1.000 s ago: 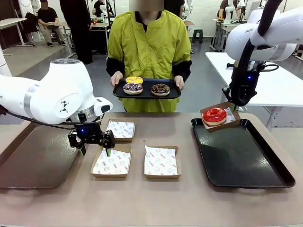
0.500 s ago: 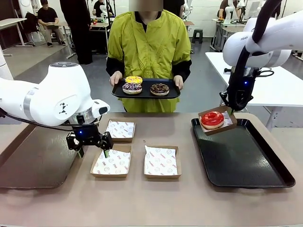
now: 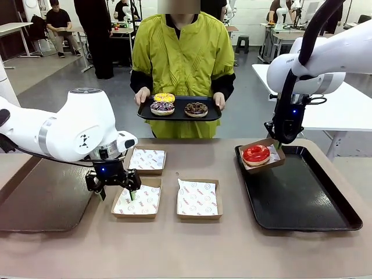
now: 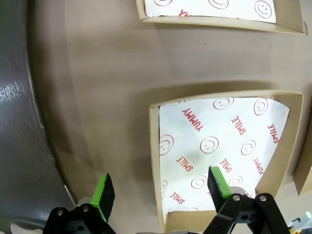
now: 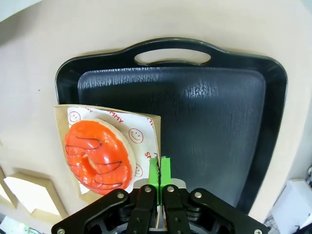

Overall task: Individually package the donuts and arrange them on the tray.
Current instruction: Place the picked Paper togo box on the Handle tray while simultaneously picking up another Paper togo box from the table with the other hand.

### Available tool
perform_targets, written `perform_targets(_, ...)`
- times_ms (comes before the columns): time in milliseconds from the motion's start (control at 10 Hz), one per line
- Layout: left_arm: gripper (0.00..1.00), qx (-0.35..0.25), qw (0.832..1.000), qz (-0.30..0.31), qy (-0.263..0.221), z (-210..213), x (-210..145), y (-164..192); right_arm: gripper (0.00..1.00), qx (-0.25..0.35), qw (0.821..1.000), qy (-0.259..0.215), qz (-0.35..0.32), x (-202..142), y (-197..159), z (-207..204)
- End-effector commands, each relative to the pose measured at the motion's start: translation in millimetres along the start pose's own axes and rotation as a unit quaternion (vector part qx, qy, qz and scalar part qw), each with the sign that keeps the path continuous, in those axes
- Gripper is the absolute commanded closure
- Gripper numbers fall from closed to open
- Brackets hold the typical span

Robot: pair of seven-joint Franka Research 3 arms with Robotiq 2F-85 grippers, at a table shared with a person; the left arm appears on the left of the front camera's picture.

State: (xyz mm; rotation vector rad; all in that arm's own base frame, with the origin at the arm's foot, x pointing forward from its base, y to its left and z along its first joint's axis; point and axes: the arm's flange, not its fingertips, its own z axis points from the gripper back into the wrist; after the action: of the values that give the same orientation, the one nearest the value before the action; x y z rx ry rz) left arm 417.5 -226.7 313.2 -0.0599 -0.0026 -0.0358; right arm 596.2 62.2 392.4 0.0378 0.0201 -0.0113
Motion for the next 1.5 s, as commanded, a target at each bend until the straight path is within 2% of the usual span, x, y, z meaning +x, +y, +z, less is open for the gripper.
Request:
perform_targets(0, 0.19, 0.009, 1.0, 0.015, -0.024, 0, 9, -7, 0.83, 0.021, 1.0, 0.003, 0.015, 9, 0, 2)
perform_targets(100, 0.59, 0.012, 1.0, 0.015, -0.021, 1, 8, -6, 0.39, 0.025, 0.999, 0.009, 0.019, 9, -2, 1)
perform_targets(200, 0.78, 0.012, 1.0, 0.013, -0.02, 2, 8, -6, 0.23, 0.031, 0.999, 0.016, 0.015, 12, -3, -1)
perform_targets(300, 1.0, 0.012, 1.0, 0.012, -0.018, 1, 8, -6, 0.0, 0.032, 0.999, 0.02, 0.013, 14, -4, -4)
perform_targets(500, 1.0, 0.011, 1.0, 0.01, -0.014, 3, 8, -6, 0.0, 0.035, 0.999, 0.025, 0.012, 14, -5, -6)
perform_targets(600, 0.94, 0.011, 1.0, 0.009, -0.013, 3, 8, -6, 0.04, 0.036, 0.999, 0.025, 0.01, 15, -5, -6)
perform_targets(700, 1.0, 0.011, 1.0, 0.01, -0.011, 4, 8, -5, 0.0, 0.038, 0.999, 0.025, 0.009, 15, -5, -6)
perform_targets(1200, 1.0, 0.017, 1.0, 0.011, -0.004, 7, 8, -4, 0.0, 0.044, 0.999, 0.019, 0.01, 13, -6, -3)
perform_targets(1300, 1.0, 0.027, 1.0, -0.009, -0.002, 11, 7, -4, 0.0, 0.039, 0.999, 0.027, 0.015, 7, -8, 3)
perform_targets(1400, 1.0, 0.013, 1.0, -0.022, 0.007, 36, 1, 0, 0.0, 0.081, 0.994, 0.064, 0.044, -15, -20, 23)
